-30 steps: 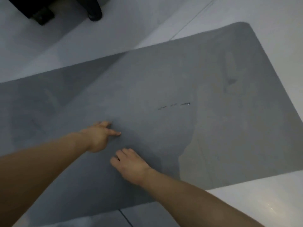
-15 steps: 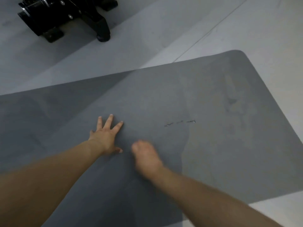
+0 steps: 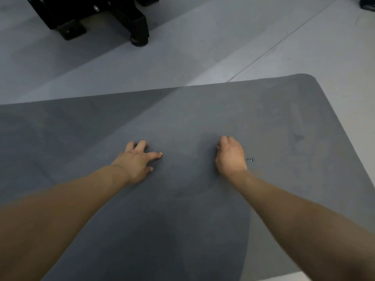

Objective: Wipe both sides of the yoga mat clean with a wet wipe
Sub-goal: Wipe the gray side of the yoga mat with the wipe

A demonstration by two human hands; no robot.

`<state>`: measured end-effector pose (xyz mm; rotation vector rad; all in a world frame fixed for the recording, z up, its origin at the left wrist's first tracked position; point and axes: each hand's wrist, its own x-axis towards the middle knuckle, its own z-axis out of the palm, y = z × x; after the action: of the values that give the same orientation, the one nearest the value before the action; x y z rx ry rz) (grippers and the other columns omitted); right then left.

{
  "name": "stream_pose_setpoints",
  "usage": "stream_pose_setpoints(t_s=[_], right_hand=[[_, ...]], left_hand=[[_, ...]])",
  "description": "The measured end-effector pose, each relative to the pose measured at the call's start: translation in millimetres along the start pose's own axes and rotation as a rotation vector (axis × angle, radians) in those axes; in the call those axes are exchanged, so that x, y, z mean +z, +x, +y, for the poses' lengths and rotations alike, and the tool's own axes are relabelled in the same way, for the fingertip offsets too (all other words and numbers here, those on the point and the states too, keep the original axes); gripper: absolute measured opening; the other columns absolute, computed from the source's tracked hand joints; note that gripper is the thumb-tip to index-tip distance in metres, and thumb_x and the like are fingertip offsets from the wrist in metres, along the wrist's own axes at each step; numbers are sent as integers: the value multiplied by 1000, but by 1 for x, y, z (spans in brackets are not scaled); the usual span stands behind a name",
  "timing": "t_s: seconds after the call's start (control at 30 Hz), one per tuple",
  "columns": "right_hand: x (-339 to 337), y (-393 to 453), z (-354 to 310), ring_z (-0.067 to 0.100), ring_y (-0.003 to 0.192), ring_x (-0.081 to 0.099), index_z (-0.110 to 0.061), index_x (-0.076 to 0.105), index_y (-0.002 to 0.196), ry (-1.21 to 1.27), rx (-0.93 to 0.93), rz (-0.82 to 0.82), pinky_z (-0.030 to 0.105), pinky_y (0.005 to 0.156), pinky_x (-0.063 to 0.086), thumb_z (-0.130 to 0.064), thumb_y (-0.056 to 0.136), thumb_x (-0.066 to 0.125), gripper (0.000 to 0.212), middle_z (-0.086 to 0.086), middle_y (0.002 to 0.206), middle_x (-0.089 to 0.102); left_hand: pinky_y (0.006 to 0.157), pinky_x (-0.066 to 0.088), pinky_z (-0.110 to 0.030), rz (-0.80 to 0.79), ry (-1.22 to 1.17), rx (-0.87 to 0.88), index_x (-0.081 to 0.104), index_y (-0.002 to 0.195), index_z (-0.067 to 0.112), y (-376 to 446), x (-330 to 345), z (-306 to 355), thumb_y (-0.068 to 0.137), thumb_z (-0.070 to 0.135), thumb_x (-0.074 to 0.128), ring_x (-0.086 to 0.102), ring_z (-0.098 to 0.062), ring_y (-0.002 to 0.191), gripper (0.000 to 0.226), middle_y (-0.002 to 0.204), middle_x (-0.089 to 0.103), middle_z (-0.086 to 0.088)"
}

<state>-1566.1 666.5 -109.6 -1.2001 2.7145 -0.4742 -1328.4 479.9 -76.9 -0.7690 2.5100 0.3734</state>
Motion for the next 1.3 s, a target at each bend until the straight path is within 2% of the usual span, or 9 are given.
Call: stream_pose_setpoints(t_s=[0.13, 0.3, 0.43, 0.53, 0.77, 0.93, 1.07, 1.17, 1.3], right_hand=[[43, -63, -98, 32, 65, 57, -9, 56, 78, 134, -226, -49, 35, 59, 50, 2, 49, 72, 35, 12, 74, 57], [48, -79, -117, 30, 76, 55, -13, 51, 91, 91, -636, -170, 35, 67, 47, -6, 62, 61, 32, 10, 86, 56], [25, 7, -22, 39, 69, 58, -8, 55, 76, 10, -247, 67, 40, 61, 48, 5, 63, 69, 23, 17, 76, 55], [3, 39, 30, 42, 73, 55, -3, 52, 79, 7, 80, 172, 43, 63, 42, -2, 84, 63, 12, 24, 82, 55], [45, -24, -98, 34, 66, 57, -8, 56, 76, 154, -299, 1, 35, 63, 51, 5, 50, 69, 31, 14, 74, 57], [46, -29, -115, 35, 77, 54, -7, 56, 88, 159, -718, -259, 38, 74, 44, 4, 65, 65, 27, 16, 86, 55], [29, 51, -40, 40, 72, 59, -7, 56, 77, 57, -335, 18, 38, 64, 48, 6, 71, 69, 20, 19, 78, 57], [8, 87, 9, 41, 76, 55, -3, 55, 78, 57, 25, 144, 41, 64, 40, -3, 85, 62, 10, 23, 82, 57], [29, 75, -39, 38, 69, 55, -5, 53, 73, 175, 24, 172, 40, 61, 42, 10, 70, 59, 16, 19, 75, 55]], left_hand=[[106, 42, -48, 18, 21, -12, 41, 141, 46, 9, -5, 2, 89, 49, 68, 35, -33, 122, 59, 132, 33, -3], [108, 38, -59, 10, 155, -116, -1, 157, 38, 22, -25, 2, 65, 73, 77, 30, -35, 135, 126, 148, 23, -5], [110, 18, -75, -114, 189, -207, -26, 151, 45, 37, -46, 2, 43, 83, 80, -21, -44, 149, 156, 162, -30, -3], [109, 21, -78, -211, 123, -229, -31, 147, 48, 49, -49, 0, 35, 79, 86, -30, -42, 147, 165, 156, -43, 1], [122, 20, -56, -170, 14, -156, -7, 153, 55, 65, -55, -27, 64, 72, 79, -8, -43, 151, 124, 166, -17, 3], [113, 36, -49, -61, 66, -106, 24, 151, 51, 78, -63, -33, 75, 59, 79, 26, -38, 135, 94, 153, 23, 1], [100, 46, -60, -14, 23, -184, 21, 150, 38, 81, -65, -30, 59, 53, 92, 23, -36, 135, 116, 149, 22, 1], [111, 34, -66, -103, 9, -250, -17, 155, 42, 87, -70, -28, 60, 54, 92, -10, -45, 150, 145, 164, -21, 1], [116, 27, -65, -224, -10, -266, -26, 151, 47, 97, -80, -25, 59, 56, 91, -18, -50, 148, 149, 162, -33, 1]])
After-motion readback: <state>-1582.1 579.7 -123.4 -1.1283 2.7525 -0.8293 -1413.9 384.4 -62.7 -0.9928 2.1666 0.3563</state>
